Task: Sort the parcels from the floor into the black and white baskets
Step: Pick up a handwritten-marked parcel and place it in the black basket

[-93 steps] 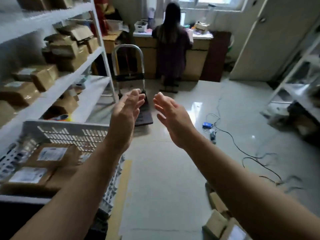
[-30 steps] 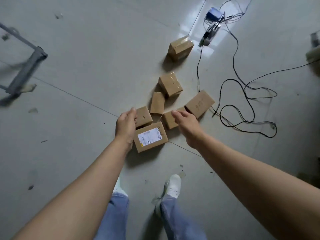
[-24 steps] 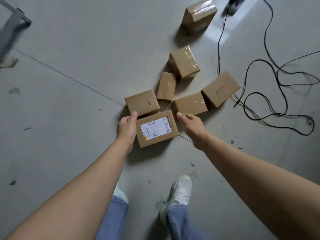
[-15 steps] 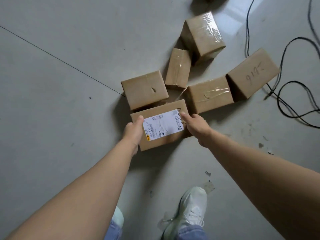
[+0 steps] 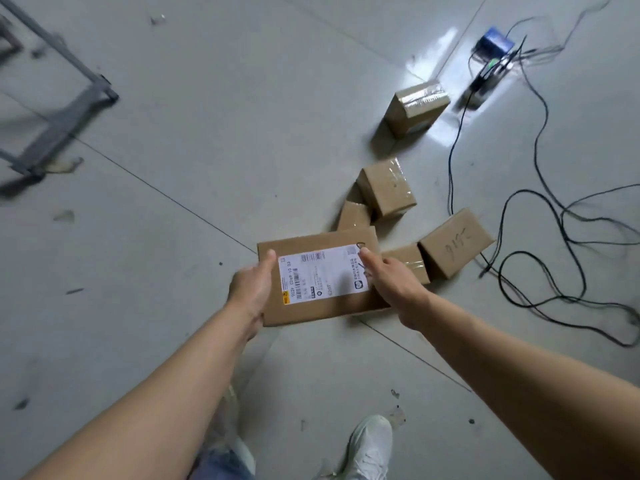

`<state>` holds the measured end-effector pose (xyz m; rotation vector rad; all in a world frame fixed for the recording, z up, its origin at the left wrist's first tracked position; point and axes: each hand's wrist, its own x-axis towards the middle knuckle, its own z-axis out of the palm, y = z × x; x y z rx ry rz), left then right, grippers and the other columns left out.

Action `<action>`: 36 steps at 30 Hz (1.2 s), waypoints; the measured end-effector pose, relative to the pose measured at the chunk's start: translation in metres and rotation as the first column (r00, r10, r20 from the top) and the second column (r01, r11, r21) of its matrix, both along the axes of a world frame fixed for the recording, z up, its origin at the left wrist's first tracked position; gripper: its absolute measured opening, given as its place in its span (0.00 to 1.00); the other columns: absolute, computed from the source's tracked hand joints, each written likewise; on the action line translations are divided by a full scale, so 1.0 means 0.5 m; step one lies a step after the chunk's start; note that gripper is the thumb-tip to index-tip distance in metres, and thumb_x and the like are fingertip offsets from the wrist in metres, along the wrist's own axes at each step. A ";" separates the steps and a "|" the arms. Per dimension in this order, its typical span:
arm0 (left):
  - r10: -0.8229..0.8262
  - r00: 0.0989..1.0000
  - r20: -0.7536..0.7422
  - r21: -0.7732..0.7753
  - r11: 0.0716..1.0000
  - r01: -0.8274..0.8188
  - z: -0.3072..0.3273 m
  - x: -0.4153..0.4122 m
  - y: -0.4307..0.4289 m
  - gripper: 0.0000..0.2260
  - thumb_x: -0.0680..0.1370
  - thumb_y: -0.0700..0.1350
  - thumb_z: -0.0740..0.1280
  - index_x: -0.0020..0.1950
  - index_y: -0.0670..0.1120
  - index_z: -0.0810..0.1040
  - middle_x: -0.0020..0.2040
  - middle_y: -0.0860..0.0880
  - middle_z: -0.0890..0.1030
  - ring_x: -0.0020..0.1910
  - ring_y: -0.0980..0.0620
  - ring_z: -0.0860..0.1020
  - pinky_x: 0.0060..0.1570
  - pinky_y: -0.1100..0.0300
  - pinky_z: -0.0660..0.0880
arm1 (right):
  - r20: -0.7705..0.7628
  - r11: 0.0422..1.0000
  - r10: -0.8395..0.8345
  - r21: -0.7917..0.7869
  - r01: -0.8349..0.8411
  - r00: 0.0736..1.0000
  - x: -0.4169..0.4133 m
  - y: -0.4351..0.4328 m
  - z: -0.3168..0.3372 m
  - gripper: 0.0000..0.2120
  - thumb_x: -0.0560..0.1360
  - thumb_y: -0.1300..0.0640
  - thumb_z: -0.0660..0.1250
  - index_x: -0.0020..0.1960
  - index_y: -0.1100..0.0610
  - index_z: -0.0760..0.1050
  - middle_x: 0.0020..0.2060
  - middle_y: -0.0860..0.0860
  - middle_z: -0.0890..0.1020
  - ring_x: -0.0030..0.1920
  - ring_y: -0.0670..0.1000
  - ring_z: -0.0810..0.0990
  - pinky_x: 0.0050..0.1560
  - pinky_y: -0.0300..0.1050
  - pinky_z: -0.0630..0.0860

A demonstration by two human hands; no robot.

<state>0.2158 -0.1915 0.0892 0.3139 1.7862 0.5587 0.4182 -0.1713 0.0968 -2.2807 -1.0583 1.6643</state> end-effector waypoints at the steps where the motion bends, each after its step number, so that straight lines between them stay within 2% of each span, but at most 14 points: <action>1: -0.008 1.000 -0.028 0.050 0.999 0.009 0.062 -0.015 0.028 0.15 0.78 0.57 0.61 0.42 0.47 0.79 0.49 0.46 0.83 0.46 0.46 0.81 0.43 0.57 0.79 | 0.003 0.999 0.026 0.046 -0.026 1.000 -0.012 0.028 0.065 0.32 0.76 0.36 0.56 0.66 0.61 0.73 0.65 0.58 0.74 0.65 0.57 0.72 0.67 0.48 0.67; 3: -0.008 0.997 -0.076 0.152 0.988 0.020 0.197 -0.045 0.081 0.16 0.77 0.58 0.61 0.42 0.47 0.79 0.51 0.44 0.83 0.53 0.42 0.80 0.57 0.45 0.76 | -0.010 0.989 0.040 0.142 -0.039 0.999 -0.043 0.083 0.197 0.32 0.76 0.37 0.56 0.68 0.61 0.71 0.66 0.59 0.72 0.67 0.59 0.70 0.70 0.53 0.65; 5: 0.010 0.995 -0.101 0.254 0.967 0.016 0.336 -0.075 0.124 0.17 0.77 0.58 0.60 0.41 0.47 0.80 0.50 0.43 0.83 0.53 0.40 0.80 0.58 0.40 0.75 | -0.060 0.972 0.010 0.235 0.004 0.998 -0.078 0.129 0.330 0.31 0.76 0.37 0.58 0.67 0.60 0.71 0.64 0.59 0.73 0.64 0.59 0.73 0.68 0.55 0.68; 9: 0.050 0.993 -0.105 0.422 0.907 -0.001 0.602 -0.156 0.165 0.17 0.78 0.58 0.60 0.43 0.48 0.80 0.50 0.46 0.84 0.53 0.43 0.80 0.60 0.42 0.74 | -0.127 0.941 0.033 0.339 0.012 0.991 -0.163 0.182 0.600 0.31 0.75 0.37 0.58 0.65 0.61 0.71 0.64 0.56 0.73 0.59 0.58 0.76 0.62 0.54 0.74; 12: 0.071 0.993 -0.097 0.504 0.864 -0.013 0.771 -0.231 0.172 0.16 0.80 0.57 0.59 0.42 0.49 0.80 0.52 0.47 0.83 0.55 0.45 0.79 0.62 0.46 0.72 | -0.195 0.901 0.086 0.435 0.007 0.977 -0.238 0.204 0.776 0.26 0.78 0.40 0.57 0.60 0.62 0.74 0.54 0.58 0.80 0.51 0.55 0.81 0.54 0.51 0.80; 16: 0.140 0.987 -0.078 0.600 0.797 -0.066 0.986 -0.364 0.151 0.15 0.80 0.55 0.60 0.45 0.47 0.80 0.52 0.44 0.83 0.55 0.42 0.79 0.60 0.44 0.74 | -0.219 0.849 0.152 0.529 -0.014 0.964 -0.374 0.206 0.994 0.24 0.79 0.42 0.56 0.60 0.61 0.73 0.49 0.56 0.82 0.50 0.54 0.81 0.52 0.49 0.79; 18: 0.201 0.977 -0.063 0.637 0.762 -0.116 1.073 -0.438 0.137 0.15 0.80 0.54 0.61 0.46 0.46 0.81 0.46 0.46 0.85 0.47 0.46 0.82 0.48 0.50 0.80 | -0.270 0.830 0.195 0.558 -0.012 0.943 -0.448 0.203 1.077 0.23 0.80 0.44 0.55 0.58 0.62 0.75 0.49 0.56 0.83 0.49 0.54 0.82 0.52 0.49 0.78; 20: 0.255 0.965 -0.062 0.659 0.736 -0.153 1.152 -0.514 0.119 0.16 0.79 0.54 0.62 0.44 0.45 0.82 0.39 0.49 0.85 0.36 0.53 0.83 0.32 0.62 0.78 | -0.315 0.812 0.247 0.584 -0.018 0.916 -0.519 0.195 1.149 0.22 0.80 0.45 0.55 0.54 0.60 0.79 0.47 0.56 0.85 0.48 0.54 0.83 0.51 0.49 0.79; 24: 0.343 0.934 -0.101 0.695 0.696 -0.180 1.276 -0.656 0.078 0.16 0.79 0.55 0.62 0.49 0.45 0.82 0.50 0.46 0.83 0.48 0.47 0.81 0.46 0.54 0.79 | -0.435 0.802 0.311 0.597 0.013 0.845 -0.660 0.175 1.264 0.21 0.80 0.44 0.54 0.47 0.57 0.80 0.41 0.51 0.86 0.44 0.49 0.83 0.43 0.43 0.78; 28: 0.398 0.906 -0.146 0.736 0.655 -0.169 1.352 -0.763 0.040 0.15 0.78 0.56 0.62 0.44 0.47 0.81 0.44 0.51 0.83 0.42 0.53 0.80 0.35 0.64 0.72 | -0.472 0.799 0.333 0.601 0.022 0.816 -0.786 0.174 1.333 0.19 0.79 0.45 0.56 0.44 0.56 0.79 0.41 0.51 0.85 0.44 0.49 0.83 0.50 0.46 0.80; 30: 0.427 0.891 -0.154 0.746 0.641 -0.178 1.382 -0.808 0.030 0.14 0.78 0.56 0.62 0.43 0.49 0.81 0.47 0.51 0.83 0.48 0.51 0.79 0.44 0.60 0.75 | -0.473 0.787 0.375 0.617 -0.004 0.797 -0.843 0.181 1.358 0.17 0.80 0.46 0.55 0.44 0.55 0.77 0.36 0.48 0.85 0.40 0.47 0.83 0.42 0.42 0.80; 32: 0.455 0.874 -0.169 0.747 0.638 -0.187 1.406 -0.852 0.026 0.13 0.78 0.56 0.62 0.44 0.50 0.80 0.55 0.48 0.82 0.56 0.47 0.77 0.61 0.52 0.72 | -0.460 0.777 0.414 0.628 -0.042 0.785 -0.901 0.194 1.377 0.17 0.80 0.46 0.55 0.46 0.56 0.76 0.42 0.53 0.85 0.45 0.51 0.83 0.45 0.47 0.80; 34: 0.501 0.845 -0.189 0.764 0.616 -0.194 1.424 -0.895 0.032 0.13 0.78 0.57 0.62 0.42 0.50 0.80 0.57 0.47 0.81 0.58 0.45 0.77 0.65 0.48 0.70 | -0.444 0.760 0.449 0.646 -0.070 0.775 -0.959 0.219 1.389 0.18 0.79 0.46 0.56 0.48 0.59 0.75 0.49 0.59 0.82 0.51 0.57 0.81 0.56 0.53 0.77; 36: 0.549 0.814 -0.190 0.772 0.596 -0.221 1.437 -0.935 0.047 0.14 0.77 0.57 0.63 0.40 0.50 0.80 0.55 0.46 0.82 0.57 0.44 0.78 0.63 0.45 0.71 | -0.427 0.741 0.490 0.663 -0.106 0.760 -1.015 0.247 1.395 0.18 0.79 0.45 0.56 0.48 0.59 0.75 0.46 0.58 0.80 0.51 0.57 0.79 0.58 0.51 0.75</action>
